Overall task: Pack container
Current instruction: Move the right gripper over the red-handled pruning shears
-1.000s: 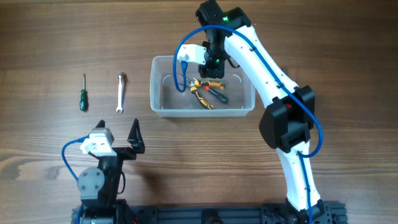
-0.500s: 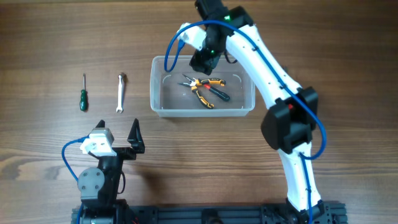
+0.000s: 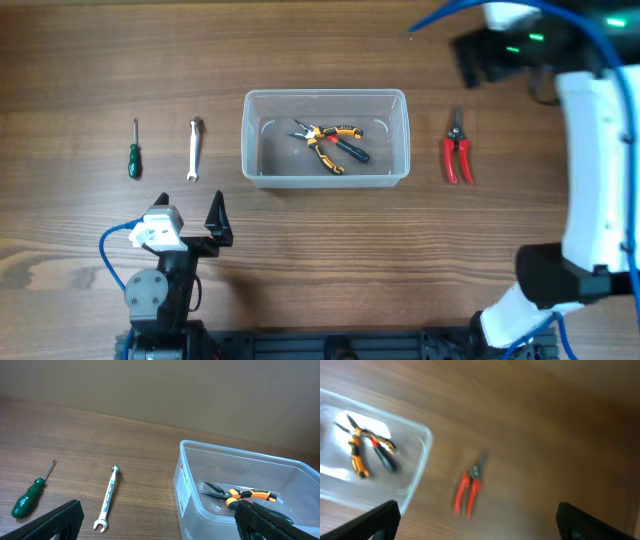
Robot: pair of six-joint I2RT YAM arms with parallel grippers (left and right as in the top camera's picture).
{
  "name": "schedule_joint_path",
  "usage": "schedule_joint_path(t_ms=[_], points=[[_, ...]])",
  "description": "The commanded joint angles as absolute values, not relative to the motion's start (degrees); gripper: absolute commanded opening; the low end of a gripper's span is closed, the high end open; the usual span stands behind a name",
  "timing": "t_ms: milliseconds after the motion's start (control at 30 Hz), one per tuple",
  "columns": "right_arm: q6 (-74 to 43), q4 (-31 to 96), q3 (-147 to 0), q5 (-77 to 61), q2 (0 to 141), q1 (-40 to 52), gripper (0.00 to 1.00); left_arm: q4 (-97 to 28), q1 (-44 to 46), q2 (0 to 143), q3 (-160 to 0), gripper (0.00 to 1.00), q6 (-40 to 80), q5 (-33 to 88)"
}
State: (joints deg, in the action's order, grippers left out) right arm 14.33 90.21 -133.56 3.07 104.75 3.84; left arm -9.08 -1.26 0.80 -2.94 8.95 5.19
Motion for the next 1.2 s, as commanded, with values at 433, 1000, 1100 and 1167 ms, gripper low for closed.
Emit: schedule_joint_path(t_ms=[433,1000,1100,1167], points=[[10.3,72.6,-100.9,-4.1,106.5,-5.2,1.0,-9.1,-1.7,0.4,-2.6,1.0,9.7,5.0],[13.5,54.4,-80.3,-1.7,106.5,-6.9,1.0,-9.0,-1.7,0.4,-2.6,1.0,9.7,5.0],[15.4,54.0,-80.3,-1.8,106.7,-8.7,1.0,-9.1,-1.7,0.4,-2.6,1.0,9.7,5.0],[18.6,53.9,-80.3,-2.5,106.7,-9.8,0.99,-9.1,-1.7,0.4,-2.6,1.0,9.7,5.0]])
